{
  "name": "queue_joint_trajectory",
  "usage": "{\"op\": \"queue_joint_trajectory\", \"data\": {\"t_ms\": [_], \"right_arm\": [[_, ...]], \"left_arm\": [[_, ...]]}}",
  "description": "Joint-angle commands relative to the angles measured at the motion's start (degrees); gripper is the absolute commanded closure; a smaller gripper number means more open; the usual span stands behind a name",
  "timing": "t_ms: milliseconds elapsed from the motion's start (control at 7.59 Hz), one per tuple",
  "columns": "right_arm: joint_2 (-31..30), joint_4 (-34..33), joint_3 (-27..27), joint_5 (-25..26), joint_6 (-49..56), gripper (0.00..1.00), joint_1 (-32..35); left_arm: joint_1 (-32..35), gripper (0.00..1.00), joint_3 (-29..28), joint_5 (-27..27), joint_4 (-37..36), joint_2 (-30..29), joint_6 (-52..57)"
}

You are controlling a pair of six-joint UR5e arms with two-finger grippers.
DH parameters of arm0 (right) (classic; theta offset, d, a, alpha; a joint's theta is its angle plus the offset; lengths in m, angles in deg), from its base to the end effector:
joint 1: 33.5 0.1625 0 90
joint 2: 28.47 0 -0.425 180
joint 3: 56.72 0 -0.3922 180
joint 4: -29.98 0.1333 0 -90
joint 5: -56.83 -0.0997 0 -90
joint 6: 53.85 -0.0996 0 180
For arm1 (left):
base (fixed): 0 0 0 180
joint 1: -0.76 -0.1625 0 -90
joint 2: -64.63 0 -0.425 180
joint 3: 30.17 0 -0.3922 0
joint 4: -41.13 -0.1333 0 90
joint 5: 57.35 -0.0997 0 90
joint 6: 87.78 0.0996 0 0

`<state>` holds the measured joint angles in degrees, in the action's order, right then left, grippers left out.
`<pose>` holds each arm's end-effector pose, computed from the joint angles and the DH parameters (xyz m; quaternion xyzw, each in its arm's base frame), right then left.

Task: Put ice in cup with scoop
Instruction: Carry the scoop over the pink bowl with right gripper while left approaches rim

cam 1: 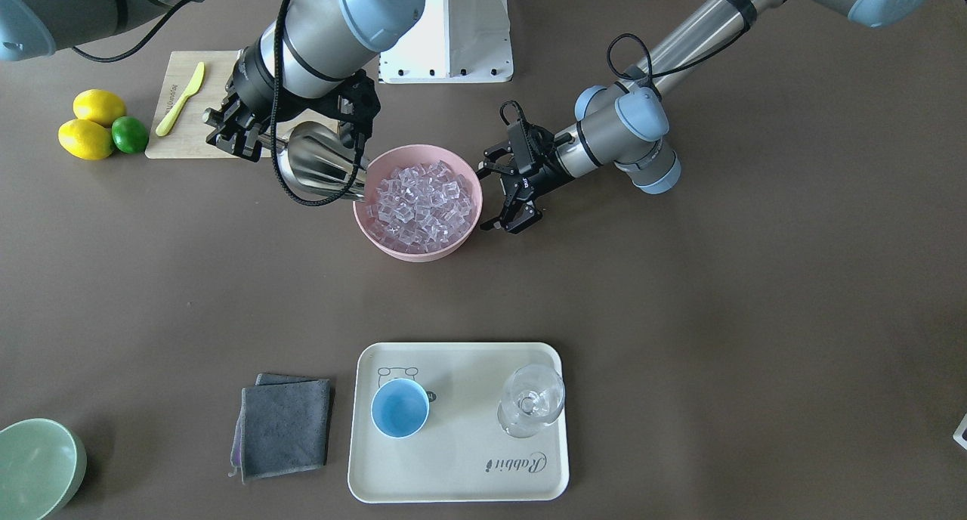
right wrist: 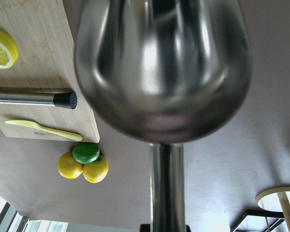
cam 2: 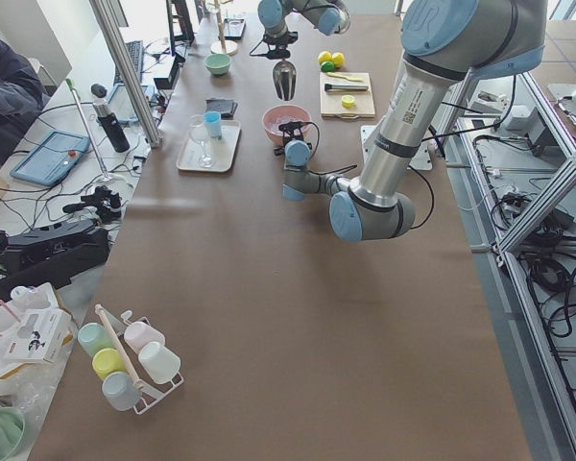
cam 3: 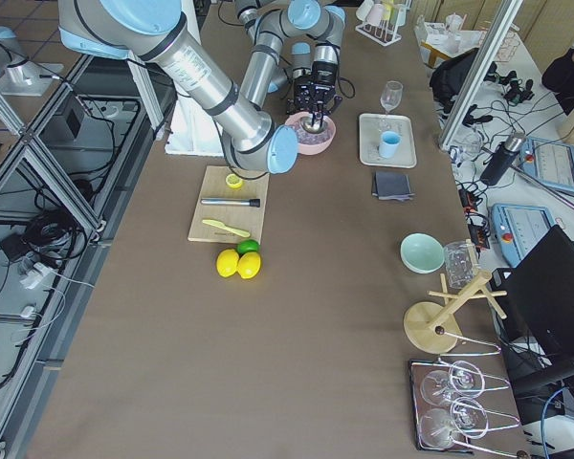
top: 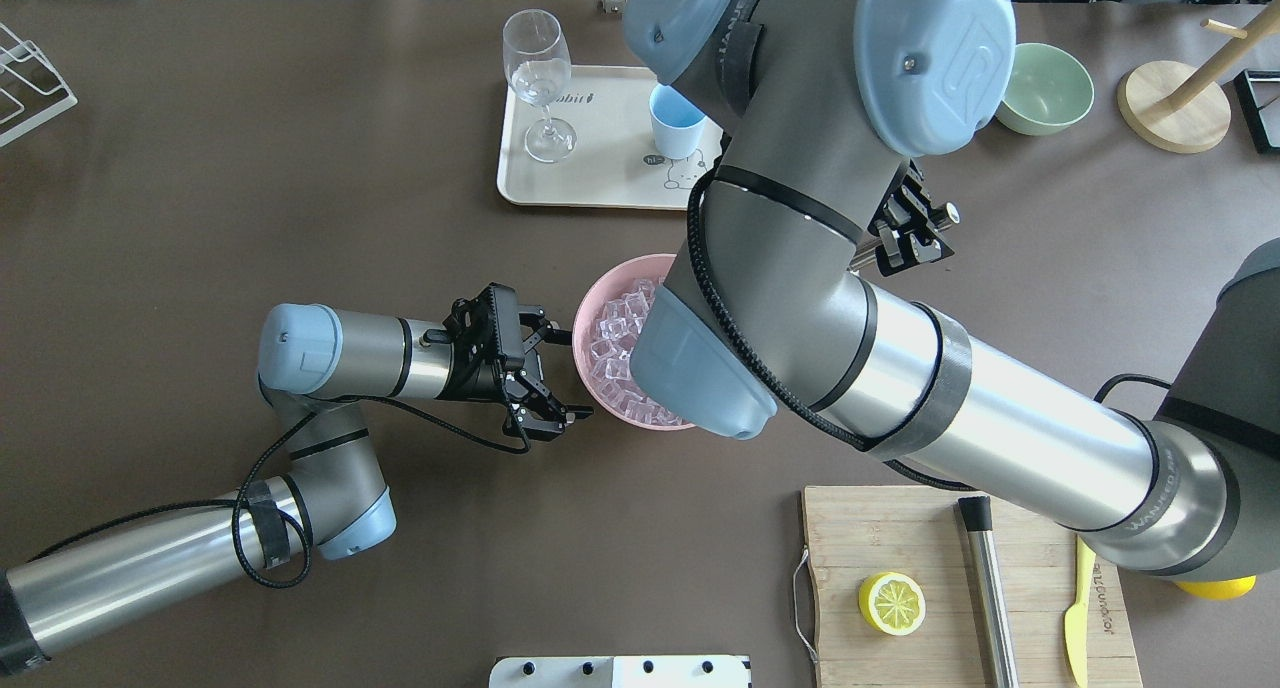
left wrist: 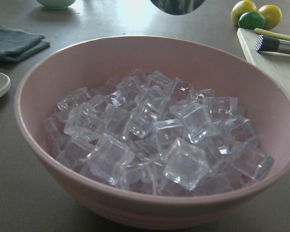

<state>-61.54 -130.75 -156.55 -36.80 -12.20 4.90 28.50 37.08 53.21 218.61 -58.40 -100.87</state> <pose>-0.3941 -0.4744 0.1401 -0.0372 -0.0285 -0.7253 0.6868 0.5707 -0.4112 0.3374 0.5150 0.5459 0.3915 0.5325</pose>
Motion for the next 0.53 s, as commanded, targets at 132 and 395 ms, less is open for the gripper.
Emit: {"op": "queue_joint_trajectory", "data": {"t_ms": [132, 395], "right_arm": [[-0.1, -0.1, 1.0, 3.3, -5.7, 1.0, -4.9], [-0.2, 0.1, 2.1, 4.4, -7.5, 1.0, -5.9]], "left_arm": [[-0.1, 0.02, -0.2, -0.1, -1.3, -0.5, 0.0], [-0.1, 0.02, -0.1, -0.1, -1.4, -0.5, 0.0]]}}
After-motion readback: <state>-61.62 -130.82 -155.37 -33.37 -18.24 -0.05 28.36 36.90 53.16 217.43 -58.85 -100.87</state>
